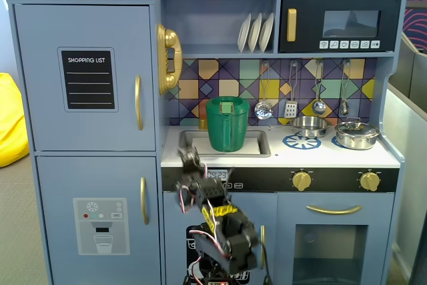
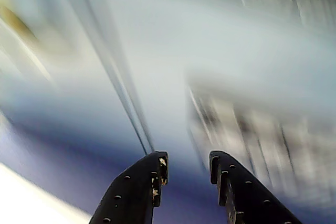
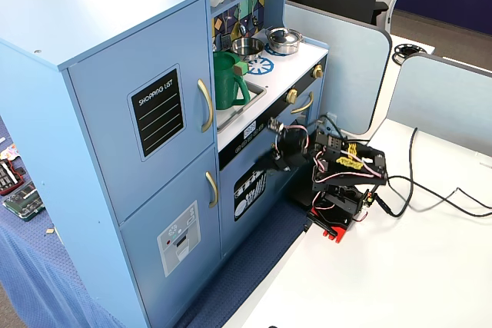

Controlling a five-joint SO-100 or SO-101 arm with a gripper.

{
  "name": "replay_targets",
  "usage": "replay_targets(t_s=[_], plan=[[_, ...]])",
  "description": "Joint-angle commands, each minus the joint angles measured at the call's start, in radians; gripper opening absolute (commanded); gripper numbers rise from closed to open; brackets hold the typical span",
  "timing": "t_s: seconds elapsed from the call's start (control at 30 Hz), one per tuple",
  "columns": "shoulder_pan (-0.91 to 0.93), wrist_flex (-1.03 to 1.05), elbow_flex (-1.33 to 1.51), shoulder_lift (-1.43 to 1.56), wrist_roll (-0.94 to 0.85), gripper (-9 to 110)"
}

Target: Open the left cabinet door

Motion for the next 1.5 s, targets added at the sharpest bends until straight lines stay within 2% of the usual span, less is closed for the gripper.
replay_targets(t_s=[0.0,0.27,0.43,0.77,1.0,1.47], plan=[[-0.107,-0.161,-0.284,-0.123,-0.095,0],[-0.201,-0.515,-0.535,-0.373,-0.109,9],[-0.198,-0.609,-0.615,-0.456,-0.094,18],[-0.183,-0.696,-0.761,-0.611,-0.124,17],[-0.253,-0.732,-0.798,-0.676,-0.201,16],[-0.511,-0.696,-0.623,-0.499,-0.425,13]])
